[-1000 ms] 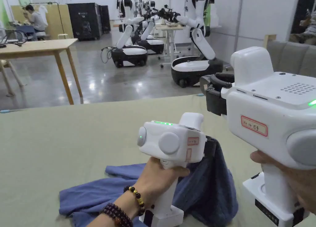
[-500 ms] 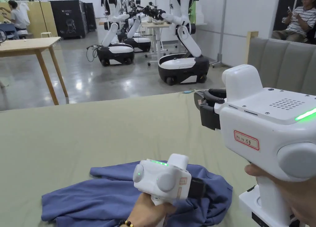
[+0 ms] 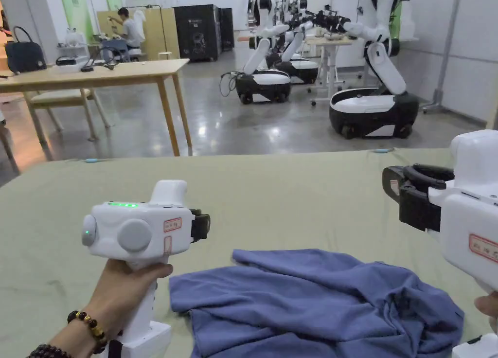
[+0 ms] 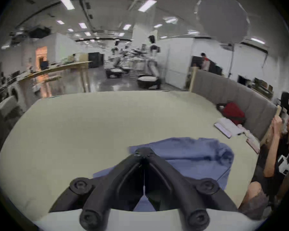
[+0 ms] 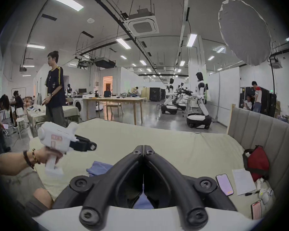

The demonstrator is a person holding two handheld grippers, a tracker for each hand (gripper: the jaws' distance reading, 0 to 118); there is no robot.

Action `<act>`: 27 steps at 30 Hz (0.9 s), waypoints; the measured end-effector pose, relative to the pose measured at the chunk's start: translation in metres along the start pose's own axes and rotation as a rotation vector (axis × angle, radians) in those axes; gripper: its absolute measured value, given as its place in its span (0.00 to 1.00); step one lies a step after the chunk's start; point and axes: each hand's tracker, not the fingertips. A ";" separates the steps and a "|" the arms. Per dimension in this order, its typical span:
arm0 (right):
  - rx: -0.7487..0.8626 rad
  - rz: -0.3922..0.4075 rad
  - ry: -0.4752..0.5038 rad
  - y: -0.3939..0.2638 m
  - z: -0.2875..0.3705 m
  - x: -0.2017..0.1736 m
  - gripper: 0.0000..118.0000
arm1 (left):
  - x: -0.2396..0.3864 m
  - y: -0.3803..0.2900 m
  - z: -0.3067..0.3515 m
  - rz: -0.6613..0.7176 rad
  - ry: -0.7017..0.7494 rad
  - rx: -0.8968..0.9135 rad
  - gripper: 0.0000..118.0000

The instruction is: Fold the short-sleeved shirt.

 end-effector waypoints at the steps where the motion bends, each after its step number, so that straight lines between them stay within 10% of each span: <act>1: -0.001 -0.004 0.012 -0.001 -0.001 -0.003 0.01 | -0.011 0.000 0.001 0.016 0.001 -0.008 0.00; 7: -0.013 -0.009 0.040 -0.005 -0.008 -0.013 0.01 | -0.041 -0.012 -0.036 0.013 0.060 -0.110 0.03; 8: -0.020 -0.010 0.040 -0.007 -0.008 -0.012 0.01 | -0.048 -0.020 -0.052 0.025 0.083 -0.133 0.22; 10: -0.032 -0.021 0.030 -0.010 -0.009 -0.008 0.01 | -0.059 -0.030 -0.083 0.027 0.117 -0.190 1.00; 24: -0.086 -0.091 -0.053 -0.033 -0.031 0.023 0.01 | -0.062 -0.088 -0.166 0.013 0.139 -0.416 0.95; 27: -0.092 -0.102 -0.055 -0.037 -0.035 0.024 0.01 | -0.049 -0.085 -0.152 -0.045 0.058 -0.404 0.54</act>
